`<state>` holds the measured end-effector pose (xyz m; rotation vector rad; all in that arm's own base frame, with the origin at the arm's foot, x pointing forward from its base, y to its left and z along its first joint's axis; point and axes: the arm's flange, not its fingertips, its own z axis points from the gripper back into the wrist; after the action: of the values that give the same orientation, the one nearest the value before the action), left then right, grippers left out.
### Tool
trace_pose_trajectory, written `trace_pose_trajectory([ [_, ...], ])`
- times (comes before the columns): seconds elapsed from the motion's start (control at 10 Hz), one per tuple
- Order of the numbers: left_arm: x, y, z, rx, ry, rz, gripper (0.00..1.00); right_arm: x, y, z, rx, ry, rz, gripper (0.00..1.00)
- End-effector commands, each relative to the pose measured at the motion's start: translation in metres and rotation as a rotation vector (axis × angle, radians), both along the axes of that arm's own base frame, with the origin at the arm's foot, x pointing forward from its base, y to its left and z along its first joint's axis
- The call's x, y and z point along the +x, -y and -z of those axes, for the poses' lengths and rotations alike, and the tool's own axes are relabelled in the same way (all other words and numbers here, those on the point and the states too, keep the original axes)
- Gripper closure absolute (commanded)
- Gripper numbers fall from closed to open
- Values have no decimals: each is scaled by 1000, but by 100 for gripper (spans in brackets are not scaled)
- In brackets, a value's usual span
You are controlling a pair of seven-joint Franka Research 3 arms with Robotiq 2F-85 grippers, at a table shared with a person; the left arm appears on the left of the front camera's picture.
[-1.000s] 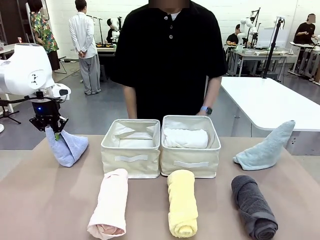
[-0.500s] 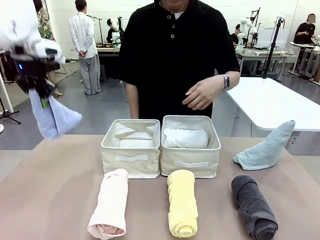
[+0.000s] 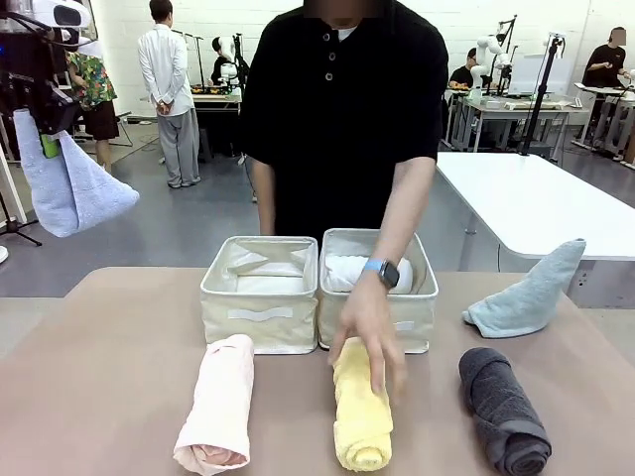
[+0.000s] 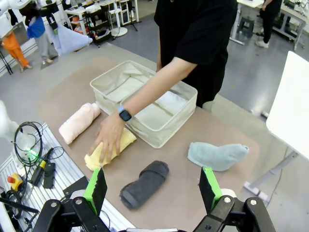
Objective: Sort the towels based on their folding style.
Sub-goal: Pick up one triangle-folded towel and place it in the left Fabric basket.
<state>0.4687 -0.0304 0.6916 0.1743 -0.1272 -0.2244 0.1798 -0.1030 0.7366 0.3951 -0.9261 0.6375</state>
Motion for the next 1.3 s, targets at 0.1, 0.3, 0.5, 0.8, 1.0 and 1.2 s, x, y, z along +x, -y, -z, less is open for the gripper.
trace_pose_trajectory([
  [0.1, 1, 3, 5, -5, 25, 11, 100, 1, -1, 1, 2, -2, -4, 0],
  [0.3, 3, 3, 4, 0, 3, 7, 83, 1, -1, 1, 2, -2, -4, 0],
  [0.5, 13, 32, -10, -146, 22, 508, 83, 1, -1, 1, 2, -2, -4, 0],
  [0.8, 41, 88, -4, -137, -66, 1099, 83, 1, -1, 1, 2, -2, -4, 0],
  [1.0, 66, 136, 21, -85, -140, 1222, 83, 1, -1, 1, 2, -2, -4, 0],
  [1.2, 81, 178, 44, -47, -162, 1373, 83, 1, -1, 1, 2, -2, -4, 0],
])
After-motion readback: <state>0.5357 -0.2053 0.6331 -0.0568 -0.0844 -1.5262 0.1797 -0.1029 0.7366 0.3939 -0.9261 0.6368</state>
